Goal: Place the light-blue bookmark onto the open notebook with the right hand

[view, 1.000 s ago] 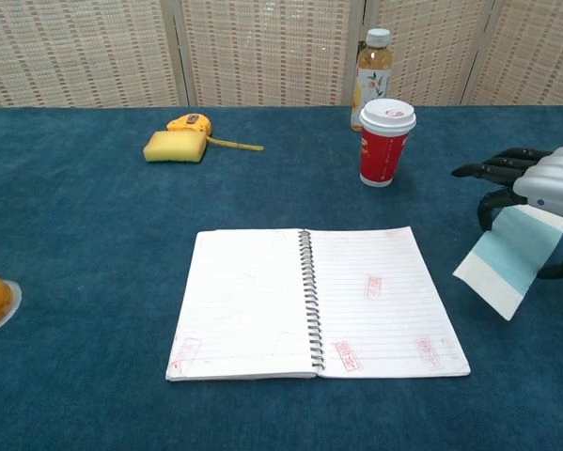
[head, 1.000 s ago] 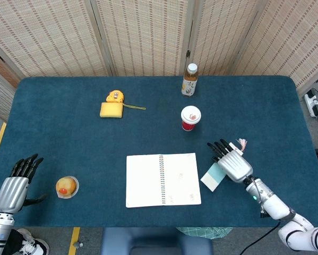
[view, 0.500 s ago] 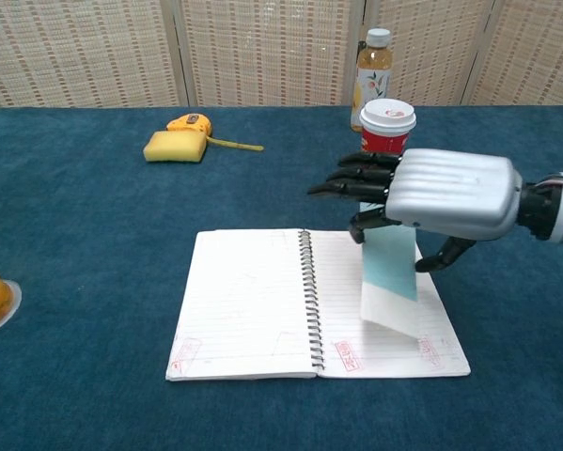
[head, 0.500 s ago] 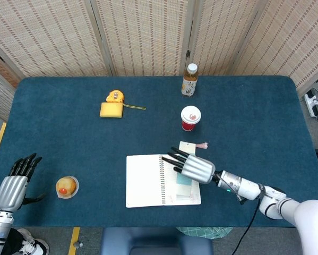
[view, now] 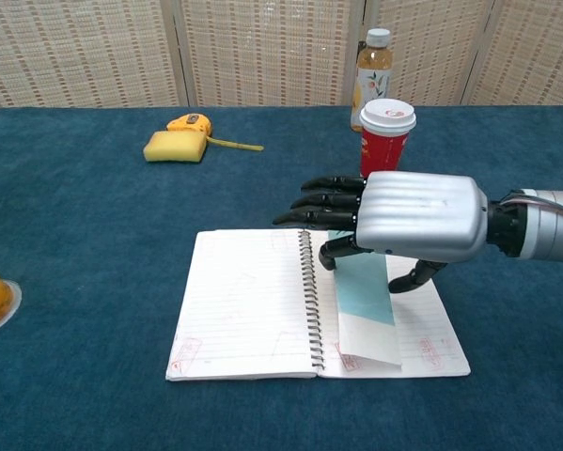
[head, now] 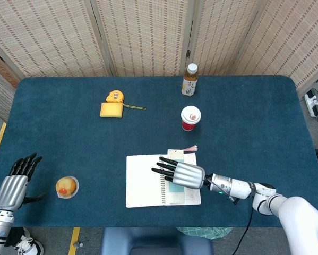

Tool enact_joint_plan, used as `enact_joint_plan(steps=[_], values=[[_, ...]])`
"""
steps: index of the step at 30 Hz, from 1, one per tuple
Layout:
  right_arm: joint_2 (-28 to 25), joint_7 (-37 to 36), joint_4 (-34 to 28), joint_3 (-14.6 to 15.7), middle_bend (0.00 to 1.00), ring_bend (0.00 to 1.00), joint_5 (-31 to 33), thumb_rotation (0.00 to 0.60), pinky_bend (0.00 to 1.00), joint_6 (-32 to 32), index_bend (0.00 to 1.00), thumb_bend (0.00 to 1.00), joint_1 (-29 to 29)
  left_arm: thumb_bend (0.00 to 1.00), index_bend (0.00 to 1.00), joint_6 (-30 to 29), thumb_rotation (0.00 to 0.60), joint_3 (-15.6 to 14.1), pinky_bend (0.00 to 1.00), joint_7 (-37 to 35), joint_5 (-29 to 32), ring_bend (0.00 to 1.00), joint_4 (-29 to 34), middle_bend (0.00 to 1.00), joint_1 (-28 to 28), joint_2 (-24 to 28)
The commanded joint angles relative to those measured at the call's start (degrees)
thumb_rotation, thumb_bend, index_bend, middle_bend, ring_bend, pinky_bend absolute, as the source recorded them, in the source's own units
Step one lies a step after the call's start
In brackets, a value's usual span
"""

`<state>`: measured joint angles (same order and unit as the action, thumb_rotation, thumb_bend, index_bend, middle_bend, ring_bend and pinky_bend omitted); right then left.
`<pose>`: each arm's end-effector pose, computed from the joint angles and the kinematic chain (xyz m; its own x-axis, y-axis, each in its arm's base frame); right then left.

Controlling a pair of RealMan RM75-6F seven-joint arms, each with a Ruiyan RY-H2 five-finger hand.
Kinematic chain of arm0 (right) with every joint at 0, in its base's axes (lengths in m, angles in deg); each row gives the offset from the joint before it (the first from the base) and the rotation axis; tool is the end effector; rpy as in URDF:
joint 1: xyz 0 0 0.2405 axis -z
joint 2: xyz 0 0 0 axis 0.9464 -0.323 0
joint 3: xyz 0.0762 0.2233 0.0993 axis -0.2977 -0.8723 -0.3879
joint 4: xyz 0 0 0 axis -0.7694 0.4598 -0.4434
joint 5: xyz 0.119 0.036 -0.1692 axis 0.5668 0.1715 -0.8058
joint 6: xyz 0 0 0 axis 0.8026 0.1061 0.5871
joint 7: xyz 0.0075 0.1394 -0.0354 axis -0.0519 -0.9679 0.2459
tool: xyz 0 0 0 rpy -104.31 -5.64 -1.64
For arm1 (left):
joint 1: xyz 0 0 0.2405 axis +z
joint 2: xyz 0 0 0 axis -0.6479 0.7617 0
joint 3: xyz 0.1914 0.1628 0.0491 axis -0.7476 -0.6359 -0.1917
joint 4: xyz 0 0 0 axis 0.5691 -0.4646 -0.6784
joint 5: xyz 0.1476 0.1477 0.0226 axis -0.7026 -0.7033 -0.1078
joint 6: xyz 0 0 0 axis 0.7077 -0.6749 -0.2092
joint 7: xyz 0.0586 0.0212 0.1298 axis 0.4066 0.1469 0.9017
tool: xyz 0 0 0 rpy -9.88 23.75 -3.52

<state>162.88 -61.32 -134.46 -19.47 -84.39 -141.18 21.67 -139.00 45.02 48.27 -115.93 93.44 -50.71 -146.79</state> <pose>-0.1699 -0.3289 -0.0356 0.7142 0.2877 0.6380 -0.0368 -0.8949 0.4448 -0.3180 0.2060 0.1288 0.4004 0.1104 0.9097 0.9161 -0.0715 -0.3946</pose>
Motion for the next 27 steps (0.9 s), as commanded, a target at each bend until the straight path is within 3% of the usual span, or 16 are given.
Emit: enact_joint_plan(steps=[1, 27], values=[[0.4, -0.3, 0.5, 0.3, 0.0, 0.0, 0.1, 0.6, 0.0, -0.2, 0.45, 0.18, -0.4, 0.17, 0.06, 0.0, 0.6, 0.0, 0.0, 0.1, 0.1, 0.0, 0.0, 0.0, 0.0, 0.0], [3.8, -4.4, 7.8, 4.1, 0.0, 0.0, -0.1, 0.6, 0.0, -2.5, 0.42, 0.18, -2.3, 0.17, 0.06, 0.2, 0.6, 0.3, 0.0, 1.8, 0.9, 0.0, -0.3, 0.0, 0.0, -0.8]])
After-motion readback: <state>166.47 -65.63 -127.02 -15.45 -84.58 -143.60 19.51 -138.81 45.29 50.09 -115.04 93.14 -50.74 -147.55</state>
